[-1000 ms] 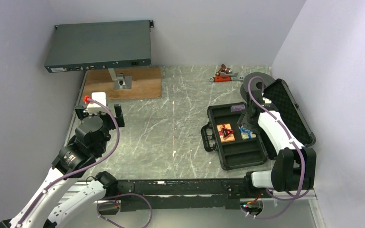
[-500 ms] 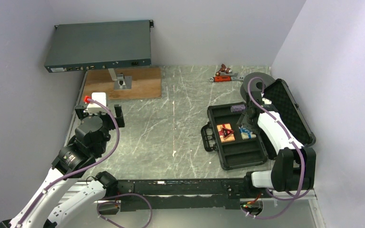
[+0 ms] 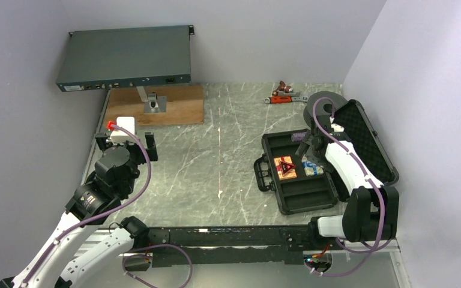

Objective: Pack up texas hold em set

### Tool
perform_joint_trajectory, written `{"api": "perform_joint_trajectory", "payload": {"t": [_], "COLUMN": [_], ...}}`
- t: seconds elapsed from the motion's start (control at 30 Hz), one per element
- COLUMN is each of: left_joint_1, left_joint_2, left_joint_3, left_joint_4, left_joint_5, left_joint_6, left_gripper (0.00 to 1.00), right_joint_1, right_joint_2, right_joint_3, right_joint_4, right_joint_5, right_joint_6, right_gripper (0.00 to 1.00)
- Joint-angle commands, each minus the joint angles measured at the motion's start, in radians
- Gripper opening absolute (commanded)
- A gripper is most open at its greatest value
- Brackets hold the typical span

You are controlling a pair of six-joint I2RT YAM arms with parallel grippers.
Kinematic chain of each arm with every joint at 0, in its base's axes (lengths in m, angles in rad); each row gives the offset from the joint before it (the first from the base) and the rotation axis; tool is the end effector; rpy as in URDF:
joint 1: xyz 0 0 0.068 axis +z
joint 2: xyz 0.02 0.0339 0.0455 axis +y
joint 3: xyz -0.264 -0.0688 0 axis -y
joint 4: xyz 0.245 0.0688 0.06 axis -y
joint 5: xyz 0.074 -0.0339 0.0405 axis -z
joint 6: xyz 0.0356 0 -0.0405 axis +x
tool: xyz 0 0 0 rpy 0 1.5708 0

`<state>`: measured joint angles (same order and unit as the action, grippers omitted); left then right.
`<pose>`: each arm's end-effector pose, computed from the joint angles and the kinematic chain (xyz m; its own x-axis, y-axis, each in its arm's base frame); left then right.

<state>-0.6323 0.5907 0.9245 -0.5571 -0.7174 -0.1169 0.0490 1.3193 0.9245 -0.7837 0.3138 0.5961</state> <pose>0.1033 -0.0466 0.3752 -0.1690 0.0149 -0.9855 -0.0922 0.9953 0.0309 0.2450 0.0010 0.2307 -0.7237 0.4992 -0.4765 0.5771 0.8164 -0.0214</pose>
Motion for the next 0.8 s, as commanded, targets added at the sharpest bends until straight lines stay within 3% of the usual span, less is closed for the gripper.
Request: {"api": "perform_joint_trajectory", "payload": {"t": [0.0, 0.3, 0.5, 0.77], "left_joint_1": [0.002, 0.002, 0.003, 0.002], "left_joint_2": [-0.003, 0.008, 0.007, 0.008], "left_joint_3": [0.002, 0.001, -0.003, -0.004], "left_joint_4": [0.039, 0.042, 0.048, 0.051], "left_joint_5": [0.016, 0.03, 0.035, 0.044], "left_joint_6": [0.006, 0.012, 0.016, 0.02], "left_gripper": [0.99, 0.99, 0.99, 0.99], "right_joint_1": [-0.003, 0.061, 0.145, 0.161], "right_joint_2": [-0.055, -0.152, -0.178, -0.196], "right_joint_3": [0.022, 0.063, 0.136, 0.249], "right_joint_4": [0.012, 0.085, 0.091, 0.122], "right_joint_5": [0.018, -0.13, -0.11, -0.07], "right_joint_6": [-0.001, -0.067, -0.111, -0.132], "right_gripper": [1.0, 1.0, 1.0, 1.0]}}
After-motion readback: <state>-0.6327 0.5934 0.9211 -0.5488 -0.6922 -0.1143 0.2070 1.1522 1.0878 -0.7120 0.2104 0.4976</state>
